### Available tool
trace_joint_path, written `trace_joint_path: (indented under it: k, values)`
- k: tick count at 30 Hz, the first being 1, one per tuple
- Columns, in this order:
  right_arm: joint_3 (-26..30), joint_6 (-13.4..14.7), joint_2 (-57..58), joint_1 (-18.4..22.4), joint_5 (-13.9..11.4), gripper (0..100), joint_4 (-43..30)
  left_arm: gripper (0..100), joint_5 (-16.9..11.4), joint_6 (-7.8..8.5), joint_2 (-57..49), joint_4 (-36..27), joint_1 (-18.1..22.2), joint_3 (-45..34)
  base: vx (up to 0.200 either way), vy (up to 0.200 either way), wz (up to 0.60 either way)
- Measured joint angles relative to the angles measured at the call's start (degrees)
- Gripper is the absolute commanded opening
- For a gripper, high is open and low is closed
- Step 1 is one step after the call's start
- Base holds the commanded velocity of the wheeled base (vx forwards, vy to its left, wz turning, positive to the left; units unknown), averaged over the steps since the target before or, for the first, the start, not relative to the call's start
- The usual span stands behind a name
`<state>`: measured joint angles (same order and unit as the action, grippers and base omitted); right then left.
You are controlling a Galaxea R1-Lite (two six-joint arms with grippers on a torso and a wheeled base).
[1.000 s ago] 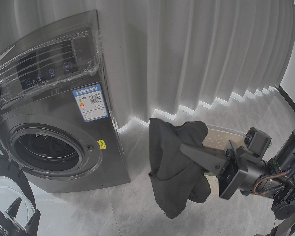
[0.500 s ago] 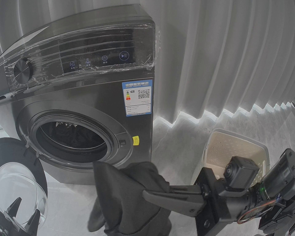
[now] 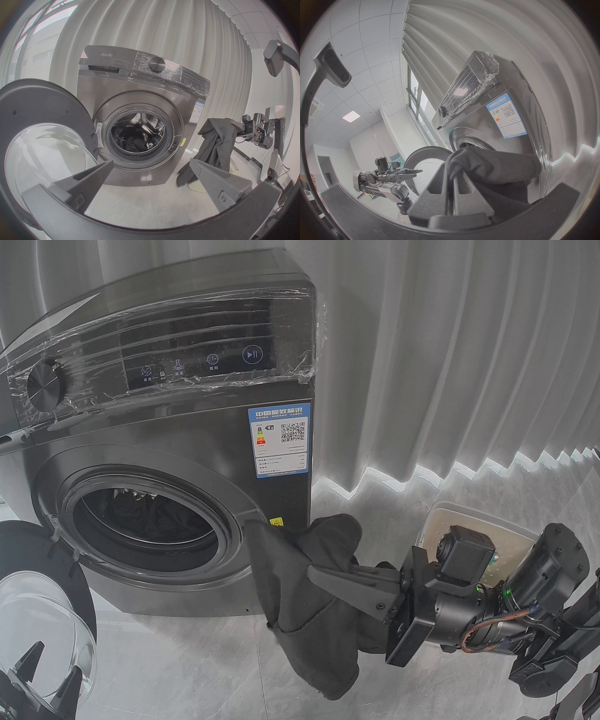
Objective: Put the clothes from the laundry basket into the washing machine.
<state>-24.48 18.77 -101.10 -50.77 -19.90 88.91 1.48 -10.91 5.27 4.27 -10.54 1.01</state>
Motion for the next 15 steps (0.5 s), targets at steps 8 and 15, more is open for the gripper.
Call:
trace_joint_path:
  k: [8, 15]
  values:
    - [-1.21, -0.06, -0.37, 0.87, -0.02, 0, 0.05, 100, 0.0, -0.04, 0.0, 0.02, 0.02, 0.0, 0.0, 0.0, 0.6]
    - [-0.4, -0.13, -0.41, 1.0, -0.02, 0, 0.02, 100, 0.0, 0.0, 0.02, 0.02, 0.05, 0.0, 0.0, 0.0, 0.0]
